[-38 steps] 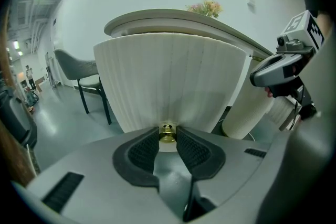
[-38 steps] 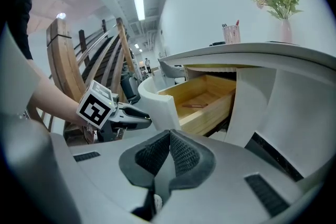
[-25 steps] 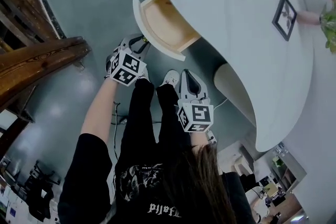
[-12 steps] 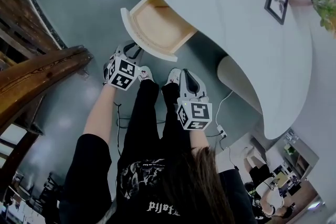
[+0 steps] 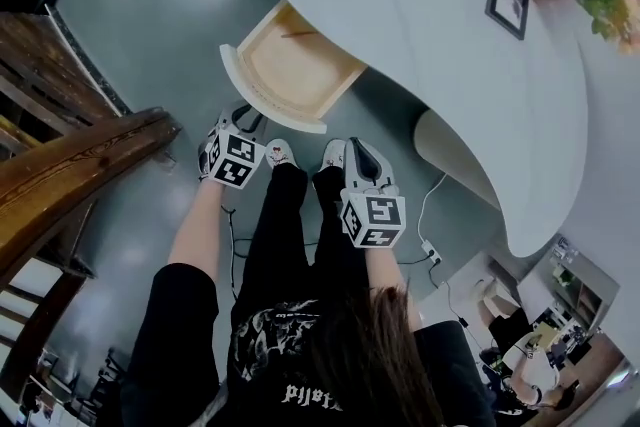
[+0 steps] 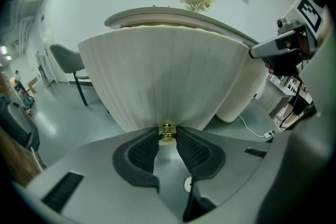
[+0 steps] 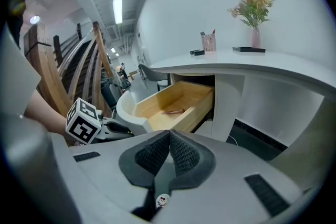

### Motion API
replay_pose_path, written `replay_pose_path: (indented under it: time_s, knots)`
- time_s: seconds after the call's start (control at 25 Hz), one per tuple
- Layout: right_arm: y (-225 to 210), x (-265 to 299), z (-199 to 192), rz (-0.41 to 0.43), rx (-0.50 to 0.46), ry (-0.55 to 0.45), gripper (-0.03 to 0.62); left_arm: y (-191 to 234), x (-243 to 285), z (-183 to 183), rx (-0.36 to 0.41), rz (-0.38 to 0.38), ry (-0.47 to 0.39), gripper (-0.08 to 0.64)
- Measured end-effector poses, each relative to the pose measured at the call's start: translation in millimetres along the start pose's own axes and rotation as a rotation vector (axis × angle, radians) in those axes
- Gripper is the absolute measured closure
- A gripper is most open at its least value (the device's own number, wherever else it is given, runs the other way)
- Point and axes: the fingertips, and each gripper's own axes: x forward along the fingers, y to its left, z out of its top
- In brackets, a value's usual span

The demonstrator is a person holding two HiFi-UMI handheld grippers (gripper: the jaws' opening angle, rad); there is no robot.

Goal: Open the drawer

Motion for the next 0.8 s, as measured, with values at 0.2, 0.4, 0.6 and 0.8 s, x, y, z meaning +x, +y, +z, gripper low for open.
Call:
replay_pose_path:
  time_s: [0.2,0.4,0.6,0.8]
  knots:
    - [-1.4,-3.8,-0.7,-0.009,0.008,0.009,0.568,-0.6,-1.4,-1.7,0.015,-0.008,0.016,0.445]
    - [0.7,-8.9,1.5,-0.009,0.011,0.019,0.568,-2.9,-1.8,-4.3,-0.017,-0.005,0.040,0.445]
    - [1.5,-16.3,6.9,0.001,0.010,0.039,0.568,-5.4,-11.8,-4.4,-0.147,-0.044,0.064,0.361]
    - [1.8,-27.5,22.3,0.006,-0.005,0.033,0.568,-17.3,-44.4,11.6,-0.158,-0.062,0.034,0.350]
